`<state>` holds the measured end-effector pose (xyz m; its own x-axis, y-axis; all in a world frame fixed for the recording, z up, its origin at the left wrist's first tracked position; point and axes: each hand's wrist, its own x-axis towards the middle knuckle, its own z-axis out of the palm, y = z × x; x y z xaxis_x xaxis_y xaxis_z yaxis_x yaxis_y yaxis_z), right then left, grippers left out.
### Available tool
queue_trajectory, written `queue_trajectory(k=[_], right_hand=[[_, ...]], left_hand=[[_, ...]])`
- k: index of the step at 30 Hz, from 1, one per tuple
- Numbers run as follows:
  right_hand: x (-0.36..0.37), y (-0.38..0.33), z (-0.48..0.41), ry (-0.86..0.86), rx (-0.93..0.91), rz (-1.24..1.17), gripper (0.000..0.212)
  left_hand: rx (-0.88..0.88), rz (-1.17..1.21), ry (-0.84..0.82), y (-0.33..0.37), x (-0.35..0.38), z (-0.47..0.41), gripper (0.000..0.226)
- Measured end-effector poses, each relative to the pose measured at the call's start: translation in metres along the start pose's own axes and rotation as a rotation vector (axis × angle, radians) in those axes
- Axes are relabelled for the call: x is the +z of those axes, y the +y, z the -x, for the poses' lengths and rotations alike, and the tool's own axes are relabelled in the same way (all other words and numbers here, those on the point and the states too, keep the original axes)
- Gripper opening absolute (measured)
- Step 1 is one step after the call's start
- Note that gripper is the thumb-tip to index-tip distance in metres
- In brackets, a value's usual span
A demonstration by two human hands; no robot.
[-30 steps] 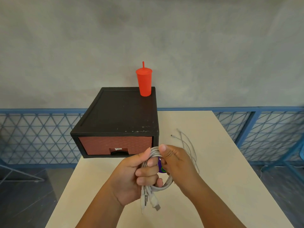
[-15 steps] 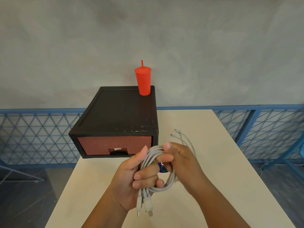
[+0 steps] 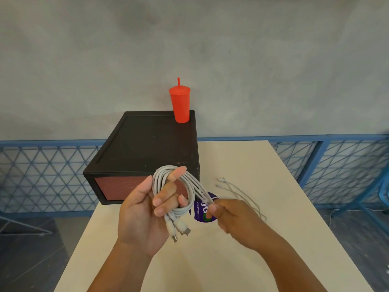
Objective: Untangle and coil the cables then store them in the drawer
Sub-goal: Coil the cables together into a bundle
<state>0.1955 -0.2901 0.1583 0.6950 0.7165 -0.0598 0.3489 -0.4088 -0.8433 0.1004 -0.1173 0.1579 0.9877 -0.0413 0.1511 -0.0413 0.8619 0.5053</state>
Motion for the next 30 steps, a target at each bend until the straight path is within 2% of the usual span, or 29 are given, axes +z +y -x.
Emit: queue_trajectory(k=[4, 7, 10, 14, 17, 19, 21, 23, 26, 28, 30], right_hand=[[0.023, -0.004, 0.002, -0.135, 0.003, 0.044, 0.031], [0.026, -0.010, 0.004, -0.178, -0.072, 0.253, 0.024], [0.030, -0.015, 0.006, -0.168, -0.099, 0.341, 0.027], [0.041, -0.018, 0.009, -0.185, -0.151, 0.466, 0.023], [0.035, -0.017, 0.011, -0.167, -0.127, 0.460, 0.022], [0.027, -0.020, 0.014, -0.123, -0.092, 0.456, 0.024], [0.019, -0.023, 0.016, -0.046, -0.095, 0.500, 0.028], [0.014, -0.024, 0.016, 0.015, -0.125, 0.550, 0.036], [0.015, -0.021, 0.015, 0.009, -0.103, 0.516, 0.033], [0.015, -0.016, 0.013, -0.019, -0.059, 0.476, 0.028], [0.014, -0.016, 0.009, -0.052, -0.007, 0.355, 0.014]], left_hand=[[0.161, -0.086, 0.036, -0.001, 0.008, -0.006, 0.051], [0.229, -0.121, 0.188, -0.008, 0.013, -0.007, 0.050], [0.257, -0.264, 0.326, -0.016, 0.019, -0.010, 0.049], [0.284, -0.494, 0.381, -0.021, 0.017, -0.016, 0.042], [0.325, -0.492, 0.397, -0.013, 0.014, -0.017, 0.046], [0.316, -0.419, 0.349, -0.005, 0.015, -0.014, 0.051], [0.285, -0.231, 0.248, 0.005, 0.011, -0.010, 0.052], [0.186, -0.046, 0.223, 0.016, 0.003, -0.006, 0.056], [0.094, -0.178, 0.298, 0.027, 0.003, 0.013, 0.052], [0.004, -0.175, 0.160, 0.030, 0.003, 0.016, 0.057], [-0.120, -0.095, 0.010, 0.029, 0.006, 0.016, 0.058]])
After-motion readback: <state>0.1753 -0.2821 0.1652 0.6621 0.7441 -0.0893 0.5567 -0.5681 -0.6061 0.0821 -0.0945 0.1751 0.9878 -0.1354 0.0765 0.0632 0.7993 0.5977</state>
